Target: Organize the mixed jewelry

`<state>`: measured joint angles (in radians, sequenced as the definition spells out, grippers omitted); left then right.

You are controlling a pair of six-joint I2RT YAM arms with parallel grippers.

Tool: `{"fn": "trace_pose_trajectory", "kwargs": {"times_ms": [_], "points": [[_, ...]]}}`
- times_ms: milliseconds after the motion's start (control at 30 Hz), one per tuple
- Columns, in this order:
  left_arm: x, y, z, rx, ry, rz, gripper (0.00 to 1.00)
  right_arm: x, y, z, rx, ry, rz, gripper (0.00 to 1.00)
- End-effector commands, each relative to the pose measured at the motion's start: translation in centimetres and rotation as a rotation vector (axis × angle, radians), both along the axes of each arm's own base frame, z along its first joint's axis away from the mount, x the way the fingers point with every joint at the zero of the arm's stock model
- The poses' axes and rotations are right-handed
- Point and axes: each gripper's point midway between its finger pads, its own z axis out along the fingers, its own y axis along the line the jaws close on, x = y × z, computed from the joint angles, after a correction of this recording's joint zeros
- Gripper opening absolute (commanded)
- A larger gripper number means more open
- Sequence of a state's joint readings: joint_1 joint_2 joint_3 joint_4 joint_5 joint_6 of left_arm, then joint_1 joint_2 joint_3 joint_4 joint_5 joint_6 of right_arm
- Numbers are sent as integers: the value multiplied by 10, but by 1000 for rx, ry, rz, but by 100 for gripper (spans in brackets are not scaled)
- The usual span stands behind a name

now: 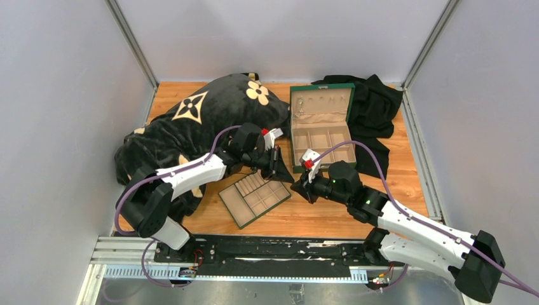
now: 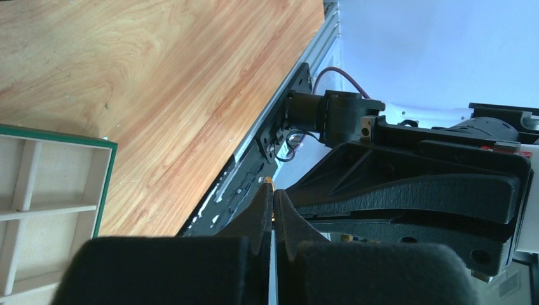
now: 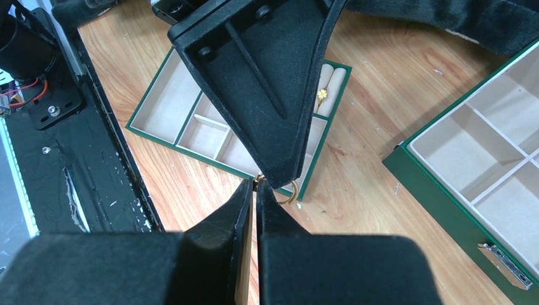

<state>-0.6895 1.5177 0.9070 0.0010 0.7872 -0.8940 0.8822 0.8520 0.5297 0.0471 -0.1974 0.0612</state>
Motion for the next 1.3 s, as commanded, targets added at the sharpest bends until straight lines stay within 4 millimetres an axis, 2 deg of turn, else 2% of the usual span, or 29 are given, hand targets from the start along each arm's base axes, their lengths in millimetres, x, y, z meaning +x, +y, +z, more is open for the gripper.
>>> {"fn": "trace_pose_trajectory", "kwargs": {"times_ms": [0,367,433,700,800,967,1100,1233,1267], "points": [[-7,-5,7,-27,18,-58,0,11,1,19,16,-61,-37,0],[1,-2,2,19,-6,-25,0,13,-1,17,4,-48,-57,1],[4,-1,3,21,-10,-18,0,13,-2,16,0,-46,-63,8],[10,1,0,32,-14,-12,0,16,-7,14,-19,-36,-92,20],[12,1,0,32,-14,-9,0,17,-7,16,-19,-38,-97,30],[15,3,0,36,-17,-13,0,17,-12,17,-30,-17,-125,34],[15,8,2,34,-35,-39,0,25,-19,26,54,58,-198,34],[12,13,10,17,-66,-81,0,26,-15,35,210,267,-142,34],[12,14,12,10,-77,-91,0,28,-13,44,272,280,-124,35]]}}
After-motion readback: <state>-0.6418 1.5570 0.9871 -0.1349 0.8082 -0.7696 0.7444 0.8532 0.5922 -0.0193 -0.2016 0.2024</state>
